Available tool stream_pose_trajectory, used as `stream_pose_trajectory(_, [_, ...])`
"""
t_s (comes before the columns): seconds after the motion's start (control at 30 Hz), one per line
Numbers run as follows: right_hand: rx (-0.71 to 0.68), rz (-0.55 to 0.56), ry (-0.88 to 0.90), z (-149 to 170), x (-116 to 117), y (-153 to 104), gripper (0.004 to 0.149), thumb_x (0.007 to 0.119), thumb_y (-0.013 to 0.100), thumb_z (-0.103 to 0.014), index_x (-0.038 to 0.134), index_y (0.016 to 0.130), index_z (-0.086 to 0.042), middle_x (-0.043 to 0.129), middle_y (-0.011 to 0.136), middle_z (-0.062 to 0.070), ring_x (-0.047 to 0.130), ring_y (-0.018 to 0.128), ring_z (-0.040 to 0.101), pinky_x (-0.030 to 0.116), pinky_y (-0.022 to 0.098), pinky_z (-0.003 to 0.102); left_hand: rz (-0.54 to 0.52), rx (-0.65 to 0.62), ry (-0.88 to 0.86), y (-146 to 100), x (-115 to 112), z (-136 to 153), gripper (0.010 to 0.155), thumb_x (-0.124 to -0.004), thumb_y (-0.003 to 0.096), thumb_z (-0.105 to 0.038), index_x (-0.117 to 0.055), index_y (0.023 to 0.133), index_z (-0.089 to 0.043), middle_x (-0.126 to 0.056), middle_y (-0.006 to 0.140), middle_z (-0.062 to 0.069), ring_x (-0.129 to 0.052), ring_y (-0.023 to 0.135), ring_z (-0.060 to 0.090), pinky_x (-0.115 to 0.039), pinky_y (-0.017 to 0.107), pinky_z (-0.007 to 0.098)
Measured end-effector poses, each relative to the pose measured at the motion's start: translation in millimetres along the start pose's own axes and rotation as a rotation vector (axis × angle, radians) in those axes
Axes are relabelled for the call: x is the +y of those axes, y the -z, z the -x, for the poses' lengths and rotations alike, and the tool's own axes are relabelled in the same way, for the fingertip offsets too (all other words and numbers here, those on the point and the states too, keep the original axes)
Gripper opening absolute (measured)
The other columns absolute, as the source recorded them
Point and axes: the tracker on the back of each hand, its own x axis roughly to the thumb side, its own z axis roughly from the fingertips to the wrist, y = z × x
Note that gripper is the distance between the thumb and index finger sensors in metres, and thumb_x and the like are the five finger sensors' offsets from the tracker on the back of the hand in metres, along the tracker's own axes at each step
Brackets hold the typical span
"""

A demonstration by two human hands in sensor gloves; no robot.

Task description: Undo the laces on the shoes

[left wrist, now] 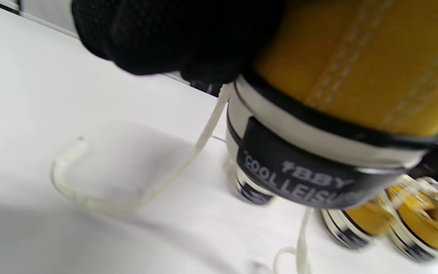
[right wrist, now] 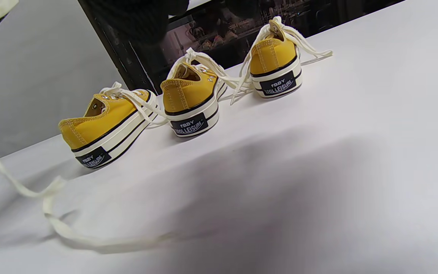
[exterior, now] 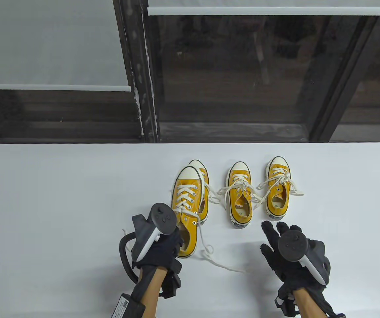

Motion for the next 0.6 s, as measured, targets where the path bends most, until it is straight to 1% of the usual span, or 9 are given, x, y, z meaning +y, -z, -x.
stream_pose_trajectory(0.1, [-0.002, -0.003, -0.001, -0.4, 0.2, 0.0, 0.063, 0.062, 0.065, -0.052, 0.026, 0.117, -0.047, 0.024, 0.125, 0.005, 0.012, 0.114, 0.042, 0.02, 0.076, 0.068, 0.005, 0.086, -0.02, 23.5, 4.2, 11.8, 0.048, -0.069, 0.0597, -0.037, -0.076, 0.096, -0.007, -0.097, 0.048, 0.002, -0.094, 0.037, 0.017, -0.073, 0.063, 0.051])
stream_pose_trajectory(0.23, [0.001, 0.0, 0.007, 0.6, -0.8, 0.3, 0.063, 0.062, 0.065, -0.052, 0.026, 0.117, -0.047, 0.024, 0.125, 0.005, 0.012, 0.114, 0.042, 0.02, 0.076, 0.068, 0.043, 0.175, -0.009, 57.7, -1.0, 23.3, 0.048, -0.068, 0.06, -0.037, -0.074, 0.097, -0.008, -0.096, 0.05, 0.001, -0.093, 0.039, 0.017, -0.072, 0.065, 0.051])
stream_pose_trajectory(0.27, [0.002, 0.0, 0.007, 0.8, -0.7, 0.5, 0.063, 0.062, 0.065, -0.052, 0.026, 0.117, -0.047, 0.024, 0.125, 0.005, 0.013, 0.114, 0.042, 0.02, 0.076, 0.068, 0.059, 0.201, -0.007, 69.0, -4.1, 26.8, 0.048, -0.068, 0.0601, -0.038, -0.074, 0.097, -0.008, -0.096, 0.05, 0.001, -0.093, 0.039, 0.017, -0.071, 0.065, 0.051])
stream_pose_trajectory(0.43, [0.0, -0.006, 0.0, -0.3, 0.1, 0.5, 0.063, 0.062, 0.065, -0.052, 0.026, 0.117, -0.047, 0.024, 0.125, 0.005, 0.013, 0.114, 0.042, 0.021, 0.076, 0.068, 0.114, 0.277, -0.001, 109.3, -21.7, 33.0, 0.047, -0.066, 0.0609, -0.038, -0.072, 0.098, -0.01, -0.095, 0.052, 0.001, -0.092, 0.042, 0.017, -0.07, 0.068, 0.05])
stream_pose_trajectory(0.6, [0.001, -0.001, 0.004, 0.1, -0.1, 0.8, 0.063, 0.062, 0.065, -0.052, 0.025, 0.117, -0.047, 0.024, 0.125, 0.005, 0.013, 0.114, 0.042, 0.021, 0.076, 0.068, 0.156, 0.341, 0.038, 143.2, -38.6, 34.2, 0.048, -0.065, 0.0615, -0.039, -0.069, 0.1, -0.011, -0.094, 0.055, 0.001, -0.092, 0.045, 0.017, -0.068, 0.07, 0.05])
